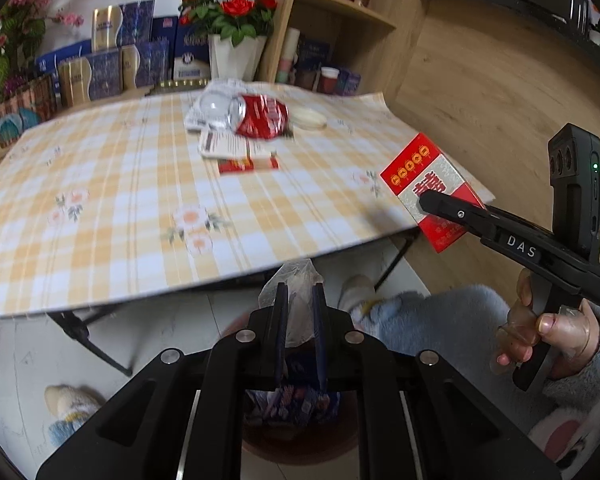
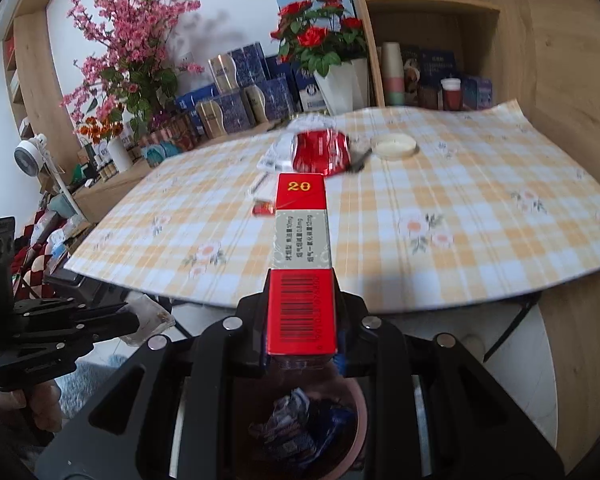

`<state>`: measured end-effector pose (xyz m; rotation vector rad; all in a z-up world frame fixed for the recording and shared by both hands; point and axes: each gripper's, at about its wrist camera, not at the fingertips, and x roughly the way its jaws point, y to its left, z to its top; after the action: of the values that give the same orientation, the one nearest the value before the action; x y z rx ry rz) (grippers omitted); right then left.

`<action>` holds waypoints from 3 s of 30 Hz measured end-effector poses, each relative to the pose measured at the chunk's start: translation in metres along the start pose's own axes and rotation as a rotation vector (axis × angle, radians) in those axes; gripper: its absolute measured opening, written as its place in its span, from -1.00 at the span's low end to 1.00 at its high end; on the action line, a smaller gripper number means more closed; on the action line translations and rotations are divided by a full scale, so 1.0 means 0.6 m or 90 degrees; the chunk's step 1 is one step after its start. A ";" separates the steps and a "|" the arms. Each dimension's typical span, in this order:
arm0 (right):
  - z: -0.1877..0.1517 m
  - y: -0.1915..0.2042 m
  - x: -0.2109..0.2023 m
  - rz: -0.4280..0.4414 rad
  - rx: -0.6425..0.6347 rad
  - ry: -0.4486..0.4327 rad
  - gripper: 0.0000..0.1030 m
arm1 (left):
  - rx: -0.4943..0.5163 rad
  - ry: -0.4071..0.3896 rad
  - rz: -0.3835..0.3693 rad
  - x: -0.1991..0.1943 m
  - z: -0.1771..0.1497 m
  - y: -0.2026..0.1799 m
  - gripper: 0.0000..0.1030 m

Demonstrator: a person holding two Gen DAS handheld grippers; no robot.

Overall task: Collect trash
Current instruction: 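Carry the plastic scrap and red box in both tools down over the bin, then open both tools to drop the plastic scrap and red box into the bin, then raise both tools back over the table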

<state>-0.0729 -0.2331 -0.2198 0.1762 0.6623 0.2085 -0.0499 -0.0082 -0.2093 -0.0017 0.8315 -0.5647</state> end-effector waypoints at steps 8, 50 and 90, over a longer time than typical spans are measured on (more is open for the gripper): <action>-0.051 -0.010 0.020 0.002 -0.007 0.040 -0.51 | -0.026 0.057 -0.003 0.038 -0.045 0.018 -0.76; -0.091 0.057 0.089 -0.002 -0.122 0.148 -0.49 | -0.066 -0.094 0.224 -0.084 -0.090 0.102 0.88; 0.001 -0.015 0.062 -0.083 -0.052 0.090 0.89 | -0.074 -0.113 0.222 -0.088 -0.033 0.114 0.88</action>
<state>-0.0423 -0.2326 -0.2433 0.0402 0.8017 0.1236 -0.0595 0.0794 -0.2008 -0.0122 0.6709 -0.1846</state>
